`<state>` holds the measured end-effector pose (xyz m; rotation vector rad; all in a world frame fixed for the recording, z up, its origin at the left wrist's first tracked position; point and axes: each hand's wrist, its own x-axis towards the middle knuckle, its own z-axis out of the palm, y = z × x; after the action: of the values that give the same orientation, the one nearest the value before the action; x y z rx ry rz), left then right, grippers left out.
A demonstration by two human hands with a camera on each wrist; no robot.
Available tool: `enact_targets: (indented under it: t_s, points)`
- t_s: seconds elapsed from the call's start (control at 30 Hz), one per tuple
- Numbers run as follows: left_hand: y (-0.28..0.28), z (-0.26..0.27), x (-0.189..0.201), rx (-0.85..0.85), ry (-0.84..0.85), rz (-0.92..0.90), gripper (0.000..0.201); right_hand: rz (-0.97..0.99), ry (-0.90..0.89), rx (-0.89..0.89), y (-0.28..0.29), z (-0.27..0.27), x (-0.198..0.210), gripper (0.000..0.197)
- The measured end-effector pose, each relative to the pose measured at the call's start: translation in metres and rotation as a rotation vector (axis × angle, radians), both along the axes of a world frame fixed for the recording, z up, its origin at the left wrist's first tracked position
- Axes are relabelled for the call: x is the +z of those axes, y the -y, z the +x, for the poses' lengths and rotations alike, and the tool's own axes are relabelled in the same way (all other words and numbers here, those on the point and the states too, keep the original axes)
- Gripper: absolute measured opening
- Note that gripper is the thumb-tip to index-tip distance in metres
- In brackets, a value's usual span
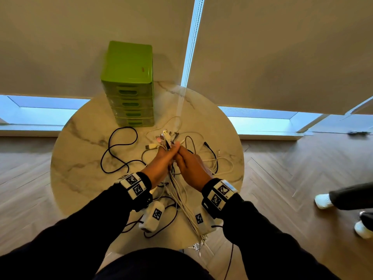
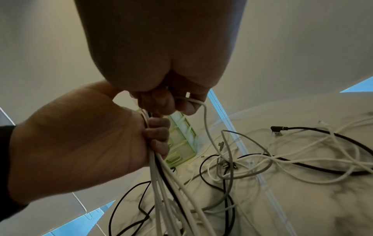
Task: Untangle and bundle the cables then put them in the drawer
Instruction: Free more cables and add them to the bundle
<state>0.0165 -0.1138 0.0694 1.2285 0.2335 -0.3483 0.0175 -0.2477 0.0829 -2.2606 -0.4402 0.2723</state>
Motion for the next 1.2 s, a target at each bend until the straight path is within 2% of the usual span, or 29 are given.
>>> enact_targets:
  t_s: [0.13, 0.3, 0.5, 0.67, 0.77, 0.87, 1.03, 1.1, 1.2]
  points:
    - [-0.003, 0.003, -0.001, 0.011, -0.061, 0.003, 0.098, -0.023, 0.018, 0.017, -0.004, -0.002, 0.000, 0.025]
    - [-0.009, 0.003, -0.014, -0.041, -0.045, 0.158, 0.101, -0.027, -0.037, 0.032, -0.006, -0.005, -0.002, 0.029]
    - [-0.010, 0.000, -0.003, -0.033, 0.147, 0.416, 0.070, -0.016, -0.015, 0.068, -0.003, -0.012, -0.002, 0.021]
    - [-0.017, 0.013, 0.004, 0.078, 0.125, 0.271, 0.055, -0.050, -0.047, 0.149, 0.012, -0.019, -0.009, 0.026]
    - [-0.025, 0.022, 0.015, 0.182, 0.110, 0.139, 0.050, -0.022, -0.099, 0.157, 0.029, -0.021, -0.029, 0.031]
    - [-0.040, 0.032, 0.025, 0.270, 0.081, 0.034, 0.047, -0.104, -0.166, 0.157, 0.048, -0.021, -0.049, 0.033]
    - [-0.064, 0.043, 0.040, 0.294, 0.115, 0.096, 0.042, -0.334, -0.284, 0.139, 0.074, -0.006, -0.067, 0.032]
    - [-0.063, 0.041, 0.041, 0.232, 0.132, 0.134, 0.038, -0.344, -0.280, 0.046, 0.072, 0.009, -0.060, 0.027]
    - [-0.053, 0.033, 0.038, 0.137, 0.109, 0.176, 0.038, -0.271, -0.172, -0.093, 0.056, 0.033, -0.041, 0.024]
